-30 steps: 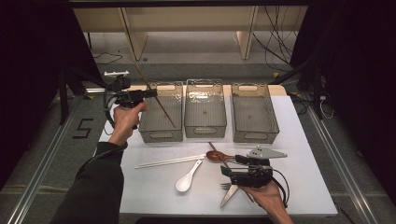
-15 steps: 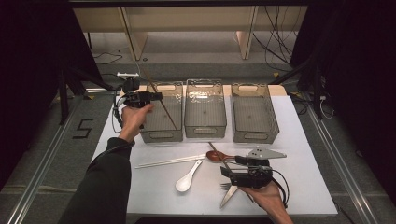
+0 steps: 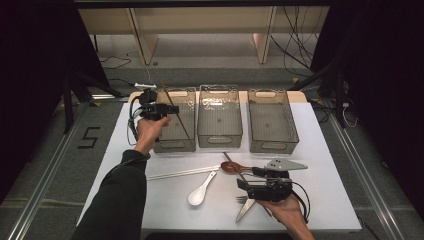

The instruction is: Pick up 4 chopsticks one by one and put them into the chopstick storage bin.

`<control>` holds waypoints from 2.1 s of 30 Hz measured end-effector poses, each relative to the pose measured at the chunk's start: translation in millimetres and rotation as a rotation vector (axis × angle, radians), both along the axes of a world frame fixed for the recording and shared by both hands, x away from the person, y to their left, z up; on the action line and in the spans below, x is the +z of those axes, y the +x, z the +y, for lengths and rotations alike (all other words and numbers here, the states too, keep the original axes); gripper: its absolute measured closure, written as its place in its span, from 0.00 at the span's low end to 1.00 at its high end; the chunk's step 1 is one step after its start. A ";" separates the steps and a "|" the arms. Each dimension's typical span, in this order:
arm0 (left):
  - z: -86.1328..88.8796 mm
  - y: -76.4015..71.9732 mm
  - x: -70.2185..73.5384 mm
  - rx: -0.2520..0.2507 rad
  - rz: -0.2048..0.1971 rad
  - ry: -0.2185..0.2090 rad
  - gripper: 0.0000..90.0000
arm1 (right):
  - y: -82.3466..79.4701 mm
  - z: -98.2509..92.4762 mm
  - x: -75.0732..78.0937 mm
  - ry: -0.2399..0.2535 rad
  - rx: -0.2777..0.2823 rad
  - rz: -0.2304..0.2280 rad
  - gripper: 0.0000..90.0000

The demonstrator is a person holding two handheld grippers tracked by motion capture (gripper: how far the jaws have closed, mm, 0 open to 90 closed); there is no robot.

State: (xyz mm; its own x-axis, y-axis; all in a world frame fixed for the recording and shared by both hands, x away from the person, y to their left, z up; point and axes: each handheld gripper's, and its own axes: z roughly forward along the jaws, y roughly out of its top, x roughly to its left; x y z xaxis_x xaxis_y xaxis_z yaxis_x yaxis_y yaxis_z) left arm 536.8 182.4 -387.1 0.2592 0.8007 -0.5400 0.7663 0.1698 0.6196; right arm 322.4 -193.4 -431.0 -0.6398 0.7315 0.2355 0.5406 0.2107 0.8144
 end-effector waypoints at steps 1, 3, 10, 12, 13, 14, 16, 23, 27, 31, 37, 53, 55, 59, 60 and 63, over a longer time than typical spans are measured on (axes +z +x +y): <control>-0.6 0.1 -0.8 0.000 0.002 0.007 0.91 | 0.2 -0.1 -0.1 0.000 -0.001 0.002 0.30; -1.0 0.5 -2.0 -0.003 0.006 0.013 0.91 | 0.4 -0.2 -0.5 0.000 0.001 0.002 0.30; -4.5 3.3 -3.5 -0.004 0.026 0.036 0.68 | 0.3 1.1 -1.3 -0.001 0.007 0.007 0.30; -5.7 3.6 -3.1 -0.009 0.028 0.047 0.62 | 0.4 1.0 -1.5 -0.002 0.007 0.006 0.30; -6.3 3.8 -3.0 -0.014 0.030 0.054 0.62 | 0.4 1.0 -1.5 -0.002 0.007 0.006 0.30; -7.2 4.3 -2.9 -0.012 0.041 0.068 0.58 | 0.3 1.0 -1.3 -0.001 0.005 0.010 0.30; -6.6 4.0 -2.6 -0.009 0.046 0.076 0.48 | 0.5 0.4 -1.5 -0.004 0.005 0.009 0.30; -0.6 -12.5 7.4 -0.040 0.003 0.025 0.32 | 2.5 -1.9 -2.4 -0.028 -0.016 0.032 0.31; 0.7 -31.6 16.1 -0.075 -0.049 0.017 0.24 | 3.7 -2.4 -3.0 -0.059 -0.031 0.050 0.31; -0.3 -54.2 24.3 -0.121 -0.107 0.048 0.20 | 5.2 -3.3 -4.1 -0.087 -0.043 0.070 0.32; -1.3 -91.7 30.3 -0.187 -0.194 0.065 0.18 | 8.5 -5.2 -12.2 -0.156 -0.058 0.124 0.39; 9.0 -149.9 6.8 -0.199 -0.235 0.048 0.18 | 13.1 -2.6 -27.4 -0.248 -0.047 0.191 0.64; 10.0 -154.6 3.3 -0.201 -0.233 0.037 0.18 | 12.7 -1.2 -28.5 -0.256 -0.045 0.196 0.67; 10.2 -160.0 -3.2 -0.200 -0.227 0.034 0.18 | 14.0 1.3 -31.9 -0.281 -0.043 0.208 0.71; 9.8 -161.3 -4.7 -0.202 -0.226 0.032 0.18 | 14.4 1.9 -33.4 -0.288 -0.042 0.214 0.73; 7.8 -165.3 -8.9 -0.204 -0.219 0.029 0.18 | 14.5 2.3 -34.3 -0.300 -0.038 0.218 0.76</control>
State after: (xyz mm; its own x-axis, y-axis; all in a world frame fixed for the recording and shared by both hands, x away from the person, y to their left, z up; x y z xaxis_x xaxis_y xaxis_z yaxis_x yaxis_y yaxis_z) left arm 371.5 190.3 -395.9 0.5240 0.7343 -0.4315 0.6306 0.0061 0.7761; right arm 336.8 -191.1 -465.3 -0.5694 0.8109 0.1351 0.7067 0.3988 0.5844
